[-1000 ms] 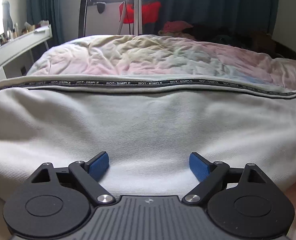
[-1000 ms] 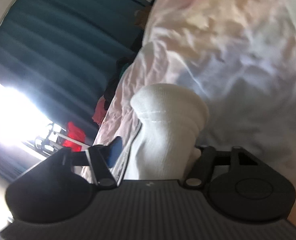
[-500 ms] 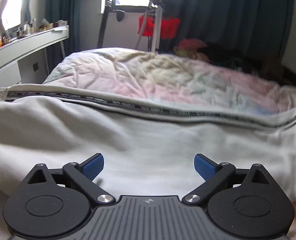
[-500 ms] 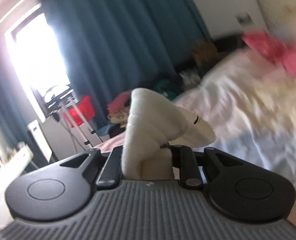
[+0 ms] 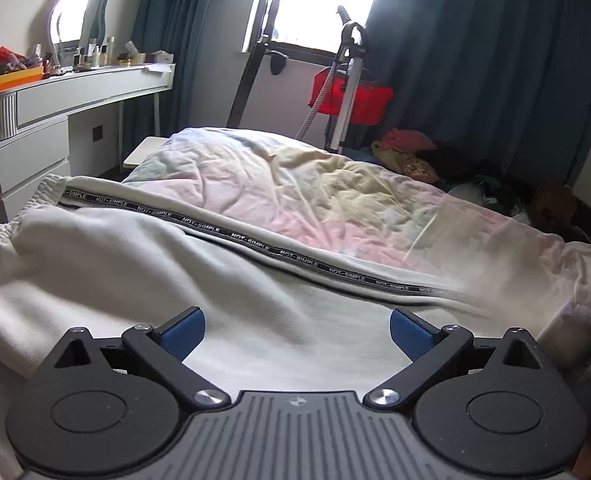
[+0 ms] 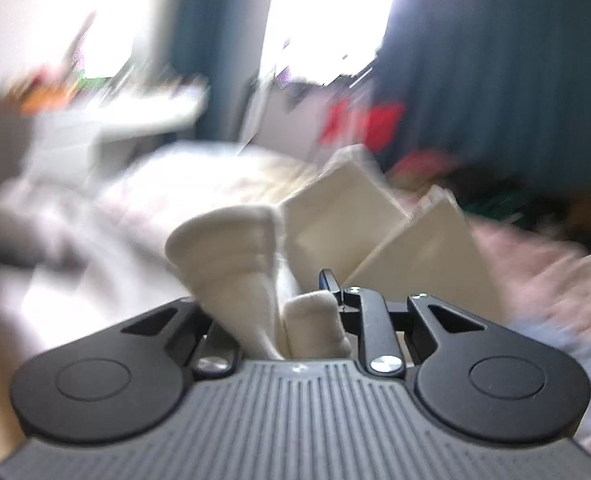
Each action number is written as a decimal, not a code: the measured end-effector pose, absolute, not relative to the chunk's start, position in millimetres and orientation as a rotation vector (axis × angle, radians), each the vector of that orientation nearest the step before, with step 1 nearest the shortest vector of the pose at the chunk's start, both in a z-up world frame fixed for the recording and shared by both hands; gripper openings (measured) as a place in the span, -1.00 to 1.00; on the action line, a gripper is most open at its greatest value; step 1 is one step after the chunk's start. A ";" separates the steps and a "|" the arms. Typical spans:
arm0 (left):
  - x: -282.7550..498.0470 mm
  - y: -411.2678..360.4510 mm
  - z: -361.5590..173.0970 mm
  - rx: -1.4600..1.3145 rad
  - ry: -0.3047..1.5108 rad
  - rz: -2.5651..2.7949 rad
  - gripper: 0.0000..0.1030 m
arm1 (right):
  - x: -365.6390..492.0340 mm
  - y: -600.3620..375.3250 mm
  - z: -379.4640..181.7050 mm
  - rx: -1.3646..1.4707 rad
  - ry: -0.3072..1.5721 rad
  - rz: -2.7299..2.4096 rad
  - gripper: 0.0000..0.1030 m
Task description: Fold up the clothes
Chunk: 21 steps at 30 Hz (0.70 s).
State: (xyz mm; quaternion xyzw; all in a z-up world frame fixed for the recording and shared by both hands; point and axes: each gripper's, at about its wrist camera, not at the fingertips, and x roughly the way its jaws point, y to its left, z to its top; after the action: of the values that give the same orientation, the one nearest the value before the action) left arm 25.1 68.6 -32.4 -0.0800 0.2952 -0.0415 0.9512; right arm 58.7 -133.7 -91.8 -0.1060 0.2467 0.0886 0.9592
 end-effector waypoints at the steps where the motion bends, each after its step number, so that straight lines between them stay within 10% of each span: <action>1: 25.2 67.5 -32.7 -0.163 0.602 -0.084 0.94 | 59.2 -124.8 -107.5 -0.249 0.551 0.203 -0.60; 17: 36.5 82.5 -36.4 -0.350 0.574 -0.035 0.94 | 54.4 -99.6 -118.8 -0.130 0.557 0.410 -0.50; 19: 35.6 86.2 -35.9 -0.360 0.572 -0.035 0.94 | 57.2 -101.4 -115.2 -0.106 0.585 0.422 -0.38; 21: 32.9 89.3 -34.5 -0.373 0.565 -0.041 0.94 | 56.2 -107.8 -107.2 -0.038 0.625 0.447 0.15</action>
State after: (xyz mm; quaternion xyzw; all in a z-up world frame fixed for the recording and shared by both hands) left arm 32.9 89.3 -34.5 -0.1830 0.2770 -0.0203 0.9431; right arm 56.2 -107.8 -107.2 -0.0185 0.3049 0.2180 0.9269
